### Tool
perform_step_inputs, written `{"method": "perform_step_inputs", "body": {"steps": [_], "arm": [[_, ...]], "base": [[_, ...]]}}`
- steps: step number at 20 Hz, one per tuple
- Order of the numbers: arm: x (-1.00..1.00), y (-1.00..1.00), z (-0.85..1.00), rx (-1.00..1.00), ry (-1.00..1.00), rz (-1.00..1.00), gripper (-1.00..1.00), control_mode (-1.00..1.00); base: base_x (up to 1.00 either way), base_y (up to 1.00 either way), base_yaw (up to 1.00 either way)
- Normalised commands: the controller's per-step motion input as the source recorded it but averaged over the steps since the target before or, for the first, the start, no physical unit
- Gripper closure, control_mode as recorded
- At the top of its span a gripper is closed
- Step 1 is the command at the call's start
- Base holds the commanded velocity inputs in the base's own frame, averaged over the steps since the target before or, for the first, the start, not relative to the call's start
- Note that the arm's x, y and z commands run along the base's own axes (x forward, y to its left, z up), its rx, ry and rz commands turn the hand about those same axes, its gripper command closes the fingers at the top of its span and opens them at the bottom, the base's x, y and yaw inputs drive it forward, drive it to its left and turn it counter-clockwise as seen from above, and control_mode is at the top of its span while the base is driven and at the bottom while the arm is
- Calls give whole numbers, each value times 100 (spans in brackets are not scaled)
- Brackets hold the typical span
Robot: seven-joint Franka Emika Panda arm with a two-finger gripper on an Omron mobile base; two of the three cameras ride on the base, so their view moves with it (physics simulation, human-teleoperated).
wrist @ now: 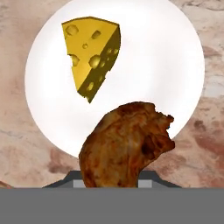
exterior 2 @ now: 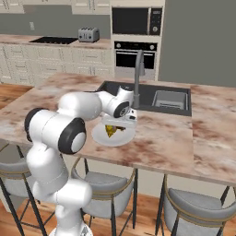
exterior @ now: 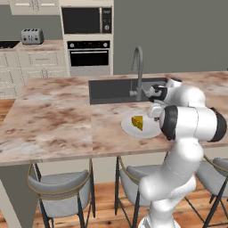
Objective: Take the cheese, chicken drumstick, and lemon from the fridge and place them on the plate on the dining counter to create an appetizer plate.
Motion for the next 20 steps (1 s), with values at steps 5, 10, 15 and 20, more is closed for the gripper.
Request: {"method": "perform_step_inputs", "body": {"steps": [5,10,15,20], "arm": [[31,0,-27,0,2,0,100,-100],[29,0,-22,0,0,0,100,-100],[24,0,-18,0,0,0,100,-100],[20,0,-24,0,0,0,100,-100]], "base": [[0,0,0],[0,0,0],[0,0,0],[0,0,0]]}}
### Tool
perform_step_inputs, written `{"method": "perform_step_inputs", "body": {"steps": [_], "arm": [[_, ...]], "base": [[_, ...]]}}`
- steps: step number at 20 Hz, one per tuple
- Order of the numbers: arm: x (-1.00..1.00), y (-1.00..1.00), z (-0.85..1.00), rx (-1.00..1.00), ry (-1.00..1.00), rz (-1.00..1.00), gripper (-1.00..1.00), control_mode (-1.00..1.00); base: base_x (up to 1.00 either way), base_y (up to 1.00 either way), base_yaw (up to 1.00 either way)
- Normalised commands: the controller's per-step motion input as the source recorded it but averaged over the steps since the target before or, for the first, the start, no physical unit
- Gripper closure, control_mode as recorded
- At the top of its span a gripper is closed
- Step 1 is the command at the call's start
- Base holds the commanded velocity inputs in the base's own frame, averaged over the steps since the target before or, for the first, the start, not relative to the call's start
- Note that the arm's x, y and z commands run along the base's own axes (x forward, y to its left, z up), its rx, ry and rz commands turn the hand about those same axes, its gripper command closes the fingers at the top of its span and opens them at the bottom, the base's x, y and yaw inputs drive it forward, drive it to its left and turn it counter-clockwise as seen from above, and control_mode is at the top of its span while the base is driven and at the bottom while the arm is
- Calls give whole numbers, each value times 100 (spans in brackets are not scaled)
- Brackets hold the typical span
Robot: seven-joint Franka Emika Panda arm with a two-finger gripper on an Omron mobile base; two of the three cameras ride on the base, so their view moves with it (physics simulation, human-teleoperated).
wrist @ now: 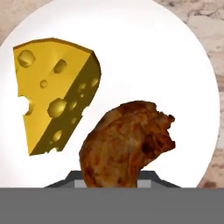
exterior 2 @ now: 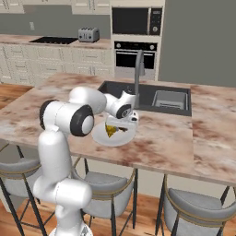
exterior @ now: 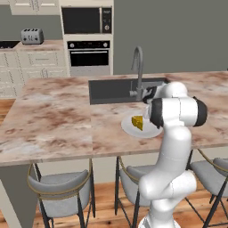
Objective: Take the cheese, chicken drumstick, and lemon from the fridge and place them on the plate on the dining counter to create an appetizer plate.
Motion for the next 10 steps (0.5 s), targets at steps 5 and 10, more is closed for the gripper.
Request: {"method": "perform_step_inputs", "body": {"steps": [5,10], "arm": [[11,0,-34,0,0,0,100,-100],[13,1,-24,0,0,-1,100,-100]], "base": [[0,0,0],[0,0,0]]}}
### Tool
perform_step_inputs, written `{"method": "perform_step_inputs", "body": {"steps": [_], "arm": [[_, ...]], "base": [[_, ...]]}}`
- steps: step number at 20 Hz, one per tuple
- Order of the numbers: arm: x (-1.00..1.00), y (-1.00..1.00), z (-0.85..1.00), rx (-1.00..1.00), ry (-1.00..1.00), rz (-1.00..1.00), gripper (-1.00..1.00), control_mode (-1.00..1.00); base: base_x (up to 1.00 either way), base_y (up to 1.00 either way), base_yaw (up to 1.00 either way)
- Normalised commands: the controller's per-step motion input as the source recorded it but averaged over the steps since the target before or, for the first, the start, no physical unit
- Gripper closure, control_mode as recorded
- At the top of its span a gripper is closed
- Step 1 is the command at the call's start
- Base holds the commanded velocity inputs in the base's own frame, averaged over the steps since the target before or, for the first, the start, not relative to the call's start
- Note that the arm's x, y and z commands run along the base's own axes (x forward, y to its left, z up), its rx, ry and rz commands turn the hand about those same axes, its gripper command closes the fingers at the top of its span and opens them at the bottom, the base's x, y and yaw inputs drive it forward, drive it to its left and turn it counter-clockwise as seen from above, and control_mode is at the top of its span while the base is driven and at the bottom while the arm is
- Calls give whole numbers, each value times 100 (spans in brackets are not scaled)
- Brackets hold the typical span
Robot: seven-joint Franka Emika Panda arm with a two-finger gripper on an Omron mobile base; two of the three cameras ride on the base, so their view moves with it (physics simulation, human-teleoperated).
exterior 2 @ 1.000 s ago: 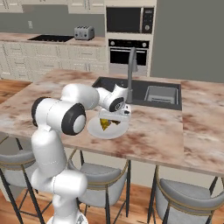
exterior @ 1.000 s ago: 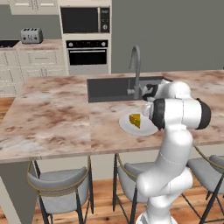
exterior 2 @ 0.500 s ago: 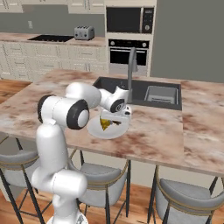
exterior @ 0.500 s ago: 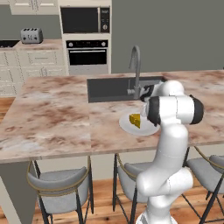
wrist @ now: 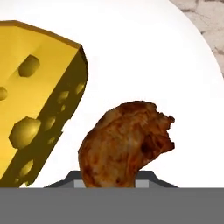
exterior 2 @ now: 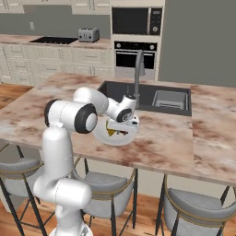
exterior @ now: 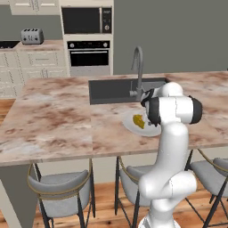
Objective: Take the cheese, chicken drumstick, and lemon from the fridge and place them on the plate on the dining counter to create an appetizer plate.
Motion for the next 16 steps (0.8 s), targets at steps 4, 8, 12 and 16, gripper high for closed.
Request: {"method": "perform_step_inputs", "body": {"steps": [4,8,12,16], "arm": [[9,10,-5,0,0,-4,100,-100],[3,16,-2,0,0,-6,-100,-100],[-3,27,-6,0,-1,-5,-100,-100],[-16,26,0,-1,-6,-6,-100,-100]], "base": [[0,0,0],[0,0,0],[0,0,0],[0,0,0]]}}
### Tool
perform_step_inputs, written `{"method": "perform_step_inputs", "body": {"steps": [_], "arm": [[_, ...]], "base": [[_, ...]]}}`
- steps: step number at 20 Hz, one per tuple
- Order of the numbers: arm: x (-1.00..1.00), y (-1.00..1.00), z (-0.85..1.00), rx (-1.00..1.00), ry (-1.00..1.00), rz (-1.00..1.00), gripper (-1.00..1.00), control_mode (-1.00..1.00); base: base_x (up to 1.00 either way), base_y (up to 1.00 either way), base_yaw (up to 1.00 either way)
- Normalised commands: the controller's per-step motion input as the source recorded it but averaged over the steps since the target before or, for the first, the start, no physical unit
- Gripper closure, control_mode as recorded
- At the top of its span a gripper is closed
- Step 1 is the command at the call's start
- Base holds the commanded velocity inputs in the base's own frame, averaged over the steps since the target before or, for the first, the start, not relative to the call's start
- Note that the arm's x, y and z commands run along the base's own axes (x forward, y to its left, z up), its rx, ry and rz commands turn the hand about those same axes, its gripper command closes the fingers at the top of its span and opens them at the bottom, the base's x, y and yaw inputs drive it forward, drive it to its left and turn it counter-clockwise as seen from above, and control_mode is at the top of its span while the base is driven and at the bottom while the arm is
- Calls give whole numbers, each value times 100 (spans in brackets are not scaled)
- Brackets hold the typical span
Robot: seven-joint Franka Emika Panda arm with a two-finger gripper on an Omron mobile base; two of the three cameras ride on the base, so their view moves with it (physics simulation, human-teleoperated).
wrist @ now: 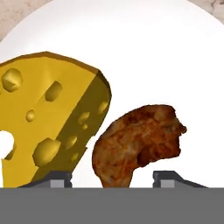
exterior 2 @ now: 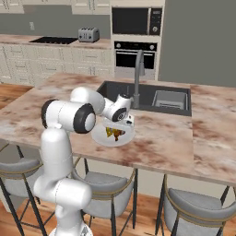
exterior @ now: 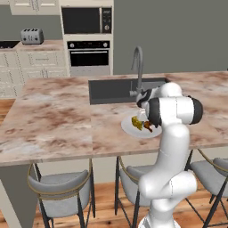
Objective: Take the cheese, chicken drumstick, and lemon from the fridge and place them on the plate on the dining counter to create an appetizer plate.
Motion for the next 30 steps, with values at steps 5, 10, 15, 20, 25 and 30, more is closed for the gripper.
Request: {"method": "perform_step_inputs", "body": {"steps": [5,10,15,20,25,30], "arm": [[0,0,0,0,-5,-6,-100,-100],[0,-8,18,0,0,-1,-100,-100],[-3,-3,50,0,0,0,-100,-100],[-36,-9,85,0,-1,0,-100,-100],[-91,-14,75,0,-9,0,-100,-100],[-100,-9,84,0,-13,3,-100,-100]], "base": [[0,0,0],[0,0,0],[0,0,0],[0,0,0],[0,0,0],[0,0,0]]}}
